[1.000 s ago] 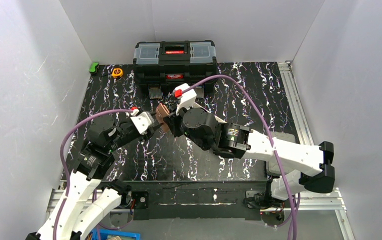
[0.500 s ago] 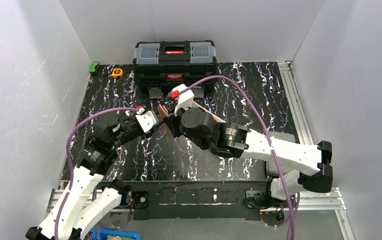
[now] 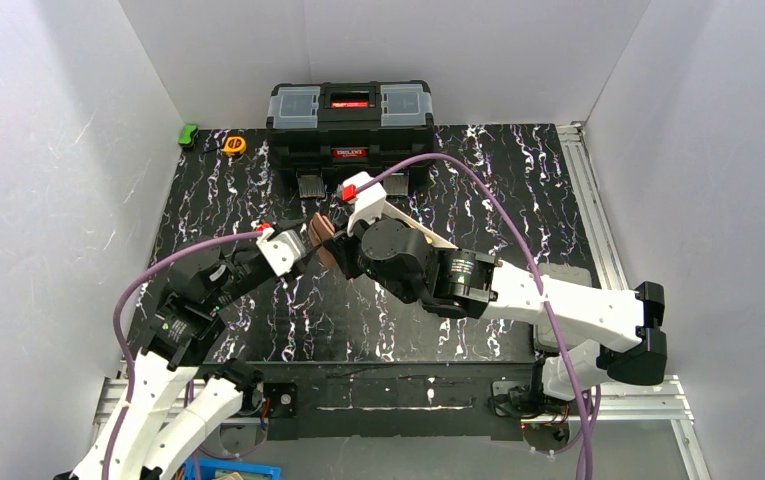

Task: Put the credit cards into the card holder
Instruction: Open the card holder at the center of the board.

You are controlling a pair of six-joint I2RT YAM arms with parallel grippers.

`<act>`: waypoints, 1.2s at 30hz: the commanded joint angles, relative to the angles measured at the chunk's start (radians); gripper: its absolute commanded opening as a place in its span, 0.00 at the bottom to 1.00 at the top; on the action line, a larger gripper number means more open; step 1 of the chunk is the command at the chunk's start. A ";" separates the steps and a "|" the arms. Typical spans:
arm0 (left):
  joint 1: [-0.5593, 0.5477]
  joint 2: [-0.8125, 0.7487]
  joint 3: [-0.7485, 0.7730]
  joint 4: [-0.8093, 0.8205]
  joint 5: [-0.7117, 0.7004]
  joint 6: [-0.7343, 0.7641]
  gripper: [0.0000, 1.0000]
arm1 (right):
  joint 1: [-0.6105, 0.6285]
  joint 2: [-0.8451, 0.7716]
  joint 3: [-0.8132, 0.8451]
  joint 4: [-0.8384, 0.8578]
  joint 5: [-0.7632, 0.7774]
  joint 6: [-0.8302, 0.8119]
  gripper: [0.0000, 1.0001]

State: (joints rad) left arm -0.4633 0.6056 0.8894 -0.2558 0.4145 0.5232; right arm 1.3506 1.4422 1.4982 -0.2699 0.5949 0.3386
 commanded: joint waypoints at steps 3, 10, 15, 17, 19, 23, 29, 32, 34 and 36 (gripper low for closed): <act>-0.006 -0.003 -0.007 0.001 0.013 -0.033 0.49 | 0.007 0.001 0.055 0.043 0.010 0.013 0.01; -0.008 0.014 -0.015 -0.004 0.064 -0.060 0.45 | 0.007 0.003 0.066 0.050 0.009 0.010 0.01; -0.014 0.033 -0.013 0.013 0.060 -0.057 0.45 | 0.007 0.009 0.073 0.059 -0.015 0.004 0.01; -0.015 0.052 -0.004 0.024 0.051 -0.049 0.45 | 0.007 0.008 0.067 0.071 -0.044 -0.004 0.01; -0.014 0.078 0.006 0.026 0.043 -0.045 0.45 | 0.008 -0.002 0.051 0.106 -0.079 -0.012 0.01; -0.015 0.116 0.017 0.032 0.010 -0.047 0.40 | 0.008 -0.024 0.026 0.132 -0.132 -0.027 0.01; -0.014 0.142 0.040 0.055 -0.046 -0.098 0.17 | 0.008 -0.041 0.004 0.119 -0.139 -0.024 0.01; -0.015 0.151 0.066 0.058 -0.061 -0.131 0.11 | 0.007 -0.038 0.008 0.105 -0.136 -0.024 0.01; -0.015 0.151 0.084 0.055 -0.065 -0.146 0.10 | 0.008 -0.034 0.007 0.095 -0.132 -0.023 0.01; -0.015 0.146 0.098 0.053 -0.069 -0.158 0.08 | 0.007 -0.032 0.003 0.087 -0.126 -0.019 0.01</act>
State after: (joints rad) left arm -0.4736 0.7616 0.9203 -0.2428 0.3630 0.4110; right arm 1.3354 1.4403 1.4990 -0.2562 0.5350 0.2977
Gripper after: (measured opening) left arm 0.099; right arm 0.113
